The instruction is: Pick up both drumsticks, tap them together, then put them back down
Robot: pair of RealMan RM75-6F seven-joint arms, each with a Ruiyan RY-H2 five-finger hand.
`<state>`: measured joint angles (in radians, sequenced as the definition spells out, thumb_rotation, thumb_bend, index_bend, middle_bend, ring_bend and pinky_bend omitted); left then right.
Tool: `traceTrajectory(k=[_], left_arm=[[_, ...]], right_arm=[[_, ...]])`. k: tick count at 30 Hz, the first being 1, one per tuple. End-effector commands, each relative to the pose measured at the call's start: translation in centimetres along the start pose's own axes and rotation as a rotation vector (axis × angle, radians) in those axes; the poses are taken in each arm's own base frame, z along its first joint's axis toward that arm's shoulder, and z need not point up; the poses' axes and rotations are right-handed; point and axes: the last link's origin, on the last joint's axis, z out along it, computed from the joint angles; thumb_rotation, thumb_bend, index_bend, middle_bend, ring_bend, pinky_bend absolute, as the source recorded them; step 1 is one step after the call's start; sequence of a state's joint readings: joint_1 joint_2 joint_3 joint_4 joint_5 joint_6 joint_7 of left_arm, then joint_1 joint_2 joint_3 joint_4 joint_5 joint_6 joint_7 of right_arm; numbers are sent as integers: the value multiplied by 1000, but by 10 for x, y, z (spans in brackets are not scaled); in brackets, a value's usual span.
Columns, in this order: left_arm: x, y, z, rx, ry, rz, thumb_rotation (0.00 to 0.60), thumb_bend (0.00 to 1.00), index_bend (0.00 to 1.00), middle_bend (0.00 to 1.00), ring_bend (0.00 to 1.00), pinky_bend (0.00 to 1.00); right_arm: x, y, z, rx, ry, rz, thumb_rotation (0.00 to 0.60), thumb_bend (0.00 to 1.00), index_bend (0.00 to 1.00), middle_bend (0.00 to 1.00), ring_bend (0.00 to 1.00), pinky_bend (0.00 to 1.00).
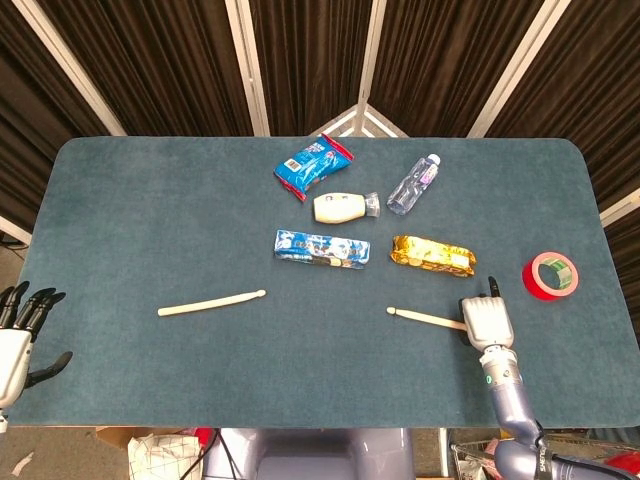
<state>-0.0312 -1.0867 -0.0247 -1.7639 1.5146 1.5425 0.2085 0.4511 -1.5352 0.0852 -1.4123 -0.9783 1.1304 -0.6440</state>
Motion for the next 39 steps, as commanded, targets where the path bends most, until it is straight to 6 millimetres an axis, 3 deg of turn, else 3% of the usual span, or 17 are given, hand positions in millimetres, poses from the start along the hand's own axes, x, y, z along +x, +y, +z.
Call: traceTrajectory(k=[1, 13, 25, 39], left_arm=[[0, 0, 0, 0, 0, 0, 600, 278, 195, 151, 0, 0], [-1, 0, 0, 0, -1, 1, 600, 278, 195, 149, 0, 0], [-1, 1, 0, 1, -1, 3, 600, 278, 195, 144, 0, 0], [-6, 4, 3, -13, -23, 10, 600, 278, 195, 144, 0, 0]], right_arm=[[-1, 0, 0, 6, 0, -12, 600, 356, 662, 616, 426, 41], [12, -1, -1, 67, 38, 27, 600, 449, 701, 638, 441, 41], [26, 4, -4, 169, 88, 84, 600, 457, 704, 647, 448, 40], [77, 21, -22, 412, 233, 403, 600, 457, 719, 657, 448, 41]])
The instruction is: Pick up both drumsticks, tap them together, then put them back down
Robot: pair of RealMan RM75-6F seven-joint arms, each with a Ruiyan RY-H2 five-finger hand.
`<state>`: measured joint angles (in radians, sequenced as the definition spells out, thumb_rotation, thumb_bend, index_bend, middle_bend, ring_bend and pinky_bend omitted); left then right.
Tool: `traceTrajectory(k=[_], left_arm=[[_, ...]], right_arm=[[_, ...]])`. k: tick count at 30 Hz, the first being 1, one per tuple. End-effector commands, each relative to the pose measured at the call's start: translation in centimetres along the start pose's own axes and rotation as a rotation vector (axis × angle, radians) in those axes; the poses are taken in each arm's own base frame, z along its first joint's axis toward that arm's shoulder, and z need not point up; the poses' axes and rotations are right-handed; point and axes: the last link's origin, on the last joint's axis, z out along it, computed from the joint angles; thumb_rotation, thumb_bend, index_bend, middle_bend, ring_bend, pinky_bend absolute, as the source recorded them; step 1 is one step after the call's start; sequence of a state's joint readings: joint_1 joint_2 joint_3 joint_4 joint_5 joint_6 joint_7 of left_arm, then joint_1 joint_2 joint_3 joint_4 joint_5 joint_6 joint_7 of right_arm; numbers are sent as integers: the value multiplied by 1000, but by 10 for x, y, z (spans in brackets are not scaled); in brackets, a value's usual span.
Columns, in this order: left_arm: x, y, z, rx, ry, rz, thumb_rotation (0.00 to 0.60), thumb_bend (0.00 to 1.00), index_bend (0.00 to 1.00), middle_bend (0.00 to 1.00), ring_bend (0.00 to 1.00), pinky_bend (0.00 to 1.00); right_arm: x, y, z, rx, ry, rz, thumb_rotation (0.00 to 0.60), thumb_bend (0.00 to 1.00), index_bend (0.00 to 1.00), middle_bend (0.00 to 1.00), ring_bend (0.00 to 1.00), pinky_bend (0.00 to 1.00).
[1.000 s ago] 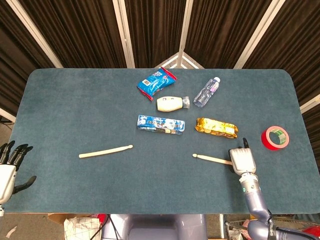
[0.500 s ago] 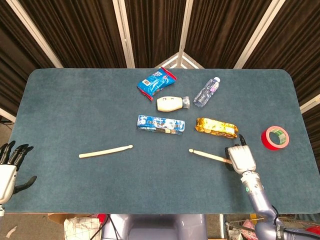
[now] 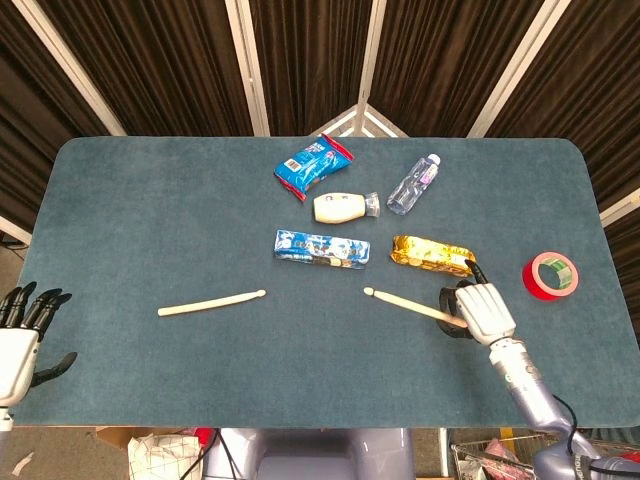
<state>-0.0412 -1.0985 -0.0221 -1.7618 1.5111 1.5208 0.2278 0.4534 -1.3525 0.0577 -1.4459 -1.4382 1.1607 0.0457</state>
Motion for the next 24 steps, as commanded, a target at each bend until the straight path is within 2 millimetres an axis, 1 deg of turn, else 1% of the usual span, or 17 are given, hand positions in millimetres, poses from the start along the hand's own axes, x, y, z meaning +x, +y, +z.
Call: traceTrajectory(k=[1, 7, 11, 18, 24], left_arm=[[-1, 1, 1, -5, -4, 1, 600, 278, 195, 144, 0, 0], [-7, 4, 7, -21, -20, 7, 600, 277, 196, 145, 0, 0], [-16, 8, 15, -40, -49, 14, 600, 277, 202, 145, 0, 0], [-29, 19, 37, -68, -93, 22, 600, 278, 207, 159, 0, 0], [-38, 31, 59, -81, -102, 18, 600, 278, 236, 228, 0, 0]], right_arm=[[27, -1, -6, 88, 70, 63, 600, 457, 726, 657, 448, 41], [48, -4, -7, 118, 111, 116, 600, 457, 752, 657, 448, 41], [62, -8, -6, 136, 133, 143, 600, 457, 755, 657, 448, 41], [84, -17, -1, 169, 172, 152, 600, 457, 755, 657, 449, 41], [101, -23, 4, 178, 193, 136, 600, 457, 755, 657, 449, 41]])
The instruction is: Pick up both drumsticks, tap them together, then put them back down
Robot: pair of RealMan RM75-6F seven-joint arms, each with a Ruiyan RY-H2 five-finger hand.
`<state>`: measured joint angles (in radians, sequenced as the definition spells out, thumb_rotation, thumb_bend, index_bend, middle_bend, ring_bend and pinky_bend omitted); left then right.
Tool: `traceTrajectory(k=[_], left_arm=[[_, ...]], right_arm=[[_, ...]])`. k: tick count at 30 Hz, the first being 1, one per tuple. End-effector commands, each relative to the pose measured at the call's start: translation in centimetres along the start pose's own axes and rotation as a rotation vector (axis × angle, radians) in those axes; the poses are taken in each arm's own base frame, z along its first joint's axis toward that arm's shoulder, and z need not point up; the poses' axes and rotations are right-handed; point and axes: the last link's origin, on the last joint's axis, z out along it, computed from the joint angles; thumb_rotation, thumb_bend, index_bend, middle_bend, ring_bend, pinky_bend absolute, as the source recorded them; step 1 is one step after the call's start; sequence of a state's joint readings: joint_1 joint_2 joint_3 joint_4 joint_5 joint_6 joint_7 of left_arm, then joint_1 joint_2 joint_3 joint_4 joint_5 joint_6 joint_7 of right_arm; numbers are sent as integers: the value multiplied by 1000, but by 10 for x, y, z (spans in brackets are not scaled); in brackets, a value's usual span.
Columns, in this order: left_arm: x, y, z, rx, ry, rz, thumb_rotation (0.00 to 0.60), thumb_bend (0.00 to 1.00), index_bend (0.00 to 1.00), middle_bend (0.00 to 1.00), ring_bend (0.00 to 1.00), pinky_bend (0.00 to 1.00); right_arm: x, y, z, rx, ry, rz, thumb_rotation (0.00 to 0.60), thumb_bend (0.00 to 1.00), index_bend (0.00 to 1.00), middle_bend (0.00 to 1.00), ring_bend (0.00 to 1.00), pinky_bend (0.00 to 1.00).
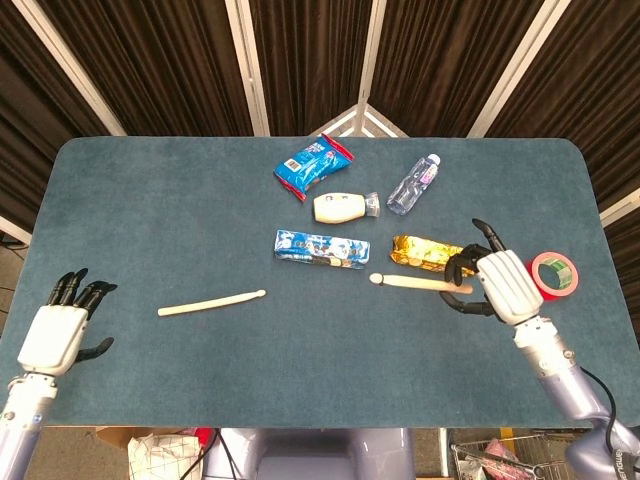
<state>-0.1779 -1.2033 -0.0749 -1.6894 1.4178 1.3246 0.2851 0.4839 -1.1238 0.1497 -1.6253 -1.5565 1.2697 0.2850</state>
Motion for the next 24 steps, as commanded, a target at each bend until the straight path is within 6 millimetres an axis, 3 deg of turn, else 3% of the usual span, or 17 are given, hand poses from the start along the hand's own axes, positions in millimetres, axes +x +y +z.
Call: traceTrajectory(k=[1, 11, 24], left_arm=[[-4, 6, 14, -12, -14, 1, 600, 278, 245, 239, 0, 0], [-17, 29, 54, -32, -40, 23, 600, 278, 307, 310, 0, 0], [-43, 49, 76, -26, -77, 15, 600, 337, 365, 376, 22, 0]], right_arm=[[5, -3, 5, 3, 5, -16, 600, 457, 755, 657, 449, 41], [8, -13, 14, -27, -19, -62, 600, 458, 755, 657, 452, 41], [13, -28, 20, -8, 11, -27, 600, 466, 762, 658, 453, 41]])
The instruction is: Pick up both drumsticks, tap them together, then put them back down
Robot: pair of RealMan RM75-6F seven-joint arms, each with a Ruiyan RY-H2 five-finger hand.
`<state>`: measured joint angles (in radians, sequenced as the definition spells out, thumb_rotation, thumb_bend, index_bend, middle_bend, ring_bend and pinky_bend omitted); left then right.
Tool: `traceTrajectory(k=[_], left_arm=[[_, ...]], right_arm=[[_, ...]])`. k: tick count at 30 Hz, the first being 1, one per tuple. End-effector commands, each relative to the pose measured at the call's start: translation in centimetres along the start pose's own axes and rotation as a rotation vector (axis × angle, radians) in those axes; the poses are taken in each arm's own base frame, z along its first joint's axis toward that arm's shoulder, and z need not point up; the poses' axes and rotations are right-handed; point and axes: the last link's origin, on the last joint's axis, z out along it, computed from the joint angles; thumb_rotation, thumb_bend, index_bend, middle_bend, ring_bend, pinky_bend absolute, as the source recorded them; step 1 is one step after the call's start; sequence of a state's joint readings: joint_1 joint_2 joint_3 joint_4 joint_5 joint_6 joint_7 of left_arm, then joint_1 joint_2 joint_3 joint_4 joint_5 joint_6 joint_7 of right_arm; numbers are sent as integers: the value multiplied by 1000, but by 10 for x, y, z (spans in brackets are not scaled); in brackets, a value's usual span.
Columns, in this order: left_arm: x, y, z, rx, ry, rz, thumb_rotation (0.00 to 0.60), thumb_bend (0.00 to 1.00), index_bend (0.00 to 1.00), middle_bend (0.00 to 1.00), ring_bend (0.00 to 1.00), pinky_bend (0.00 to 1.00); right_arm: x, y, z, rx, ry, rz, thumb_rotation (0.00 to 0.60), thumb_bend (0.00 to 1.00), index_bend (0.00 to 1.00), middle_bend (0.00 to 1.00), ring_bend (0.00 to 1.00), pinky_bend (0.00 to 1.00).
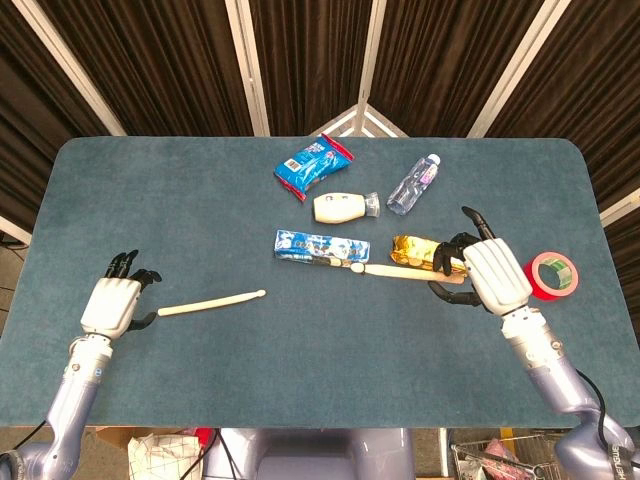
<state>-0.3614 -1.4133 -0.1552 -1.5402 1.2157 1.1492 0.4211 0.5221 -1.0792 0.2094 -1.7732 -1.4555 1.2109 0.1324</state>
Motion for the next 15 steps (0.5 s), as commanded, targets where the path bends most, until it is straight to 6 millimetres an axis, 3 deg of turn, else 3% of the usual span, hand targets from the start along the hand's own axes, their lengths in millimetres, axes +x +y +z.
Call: traceTrajectory(k=[1, 15], left_arm=[[-7, 7, 5, -6, -2, -4, 600, 337, 367, 380, 22, 0], [-42, 26, 11, 20, -68, 84, 600, 337, 400, 433, 40, 0]], right_arm=[[1, -1, 0, 0, 4, 0, 600, 466, 762, 658, 453, 41], [0, 4, 1, -26, -3, -17, 600, 466, 762, 657, 453, 41]])
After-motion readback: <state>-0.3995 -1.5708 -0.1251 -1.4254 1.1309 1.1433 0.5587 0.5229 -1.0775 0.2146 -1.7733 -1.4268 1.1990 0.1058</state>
